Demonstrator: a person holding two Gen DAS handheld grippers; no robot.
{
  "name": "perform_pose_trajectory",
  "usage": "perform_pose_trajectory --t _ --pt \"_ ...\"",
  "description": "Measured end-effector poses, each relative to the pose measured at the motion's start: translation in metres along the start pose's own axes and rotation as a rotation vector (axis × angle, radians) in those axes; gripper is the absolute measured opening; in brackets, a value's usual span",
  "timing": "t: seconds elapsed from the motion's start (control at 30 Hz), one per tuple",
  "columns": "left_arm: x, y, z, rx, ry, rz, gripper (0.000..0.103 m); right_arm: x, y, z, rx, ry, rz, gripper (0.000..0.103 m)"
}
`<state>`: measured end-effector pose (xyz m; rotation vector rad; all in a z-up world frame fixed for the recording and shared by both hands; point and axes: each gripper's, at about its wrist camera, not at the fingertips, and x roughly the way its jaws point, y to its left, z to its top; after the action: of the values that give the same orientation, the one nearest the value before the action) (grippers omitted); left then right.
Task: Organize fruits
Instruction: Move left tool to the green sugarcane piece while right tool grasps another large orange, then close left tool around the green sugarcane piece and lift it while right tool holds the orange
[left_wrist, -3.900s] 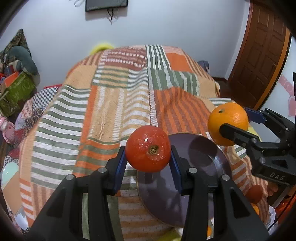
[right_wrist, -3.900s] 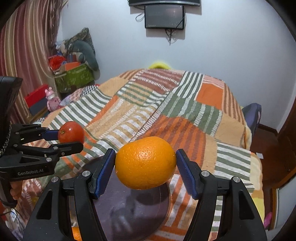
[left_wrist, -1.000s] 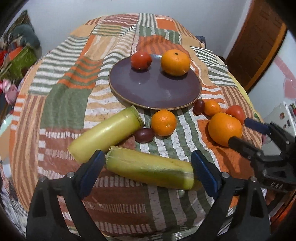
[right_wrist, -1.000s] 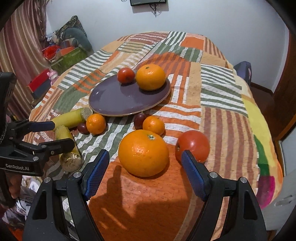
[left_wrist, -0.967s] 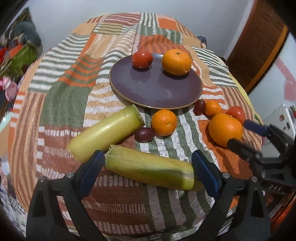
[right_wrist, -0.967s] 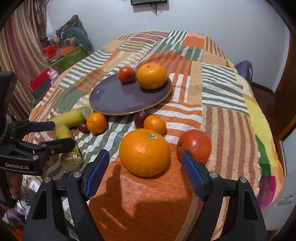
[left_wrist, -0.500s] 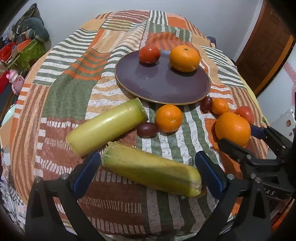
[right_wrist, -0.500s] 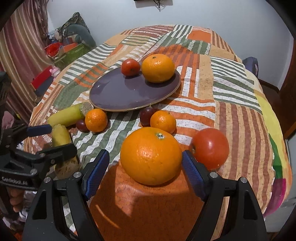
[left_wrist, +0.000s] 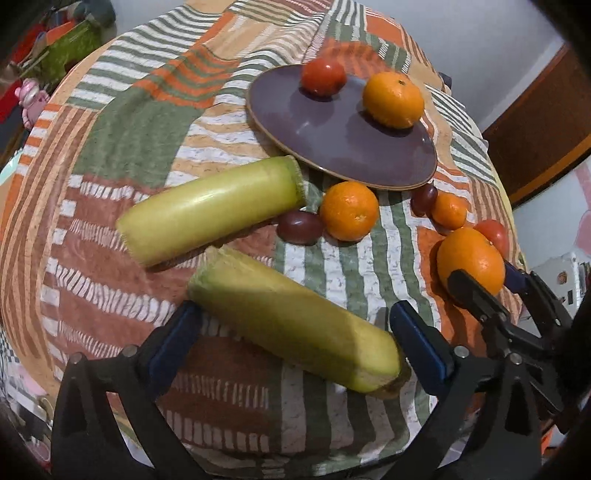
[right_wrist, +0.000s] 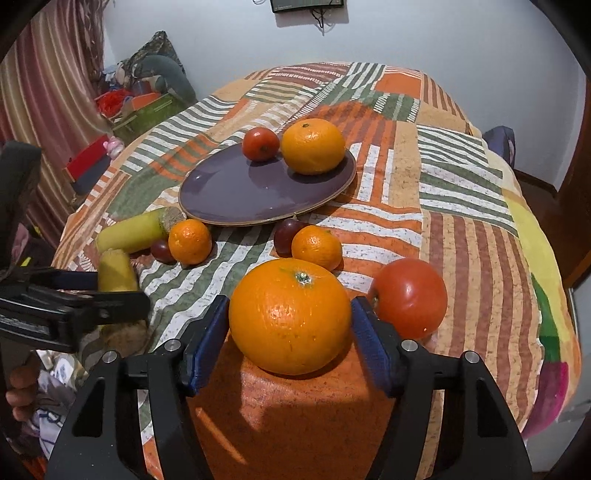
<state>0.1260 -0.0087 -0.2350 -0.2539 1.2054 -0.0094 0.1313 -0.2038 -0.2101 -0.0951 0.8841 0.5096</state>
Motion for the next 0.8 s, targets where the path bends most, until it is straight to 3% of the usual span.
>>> perform_pose_trajectory --t 0.17,0.23,0.5,0.8 --pt "0.006 -0.013 -0.001 0.053 0.012 0.002 0.092 -0.003 -0.006 -0.001 0.019 -0.005 0.039 0.063" --pt "0.003 -0.017 -0.003 0.092 0.009 -0.018 0.079 -0.005 -0.006 -0.002 0.021 -0.009 0.045 0.063" --pt "-0.007 -0.01 -0.006 0.16 0.047 -0.075 0.058 -0.013 -0.002 -0.005 0.004 -0.016 0.041 0.063" --pt "-0.023 0.006 -0.012 0.274 0.088 -0.031 0.041 -0.016 0.005 -0.002 -0.031 -0.016 0.039 0.063"
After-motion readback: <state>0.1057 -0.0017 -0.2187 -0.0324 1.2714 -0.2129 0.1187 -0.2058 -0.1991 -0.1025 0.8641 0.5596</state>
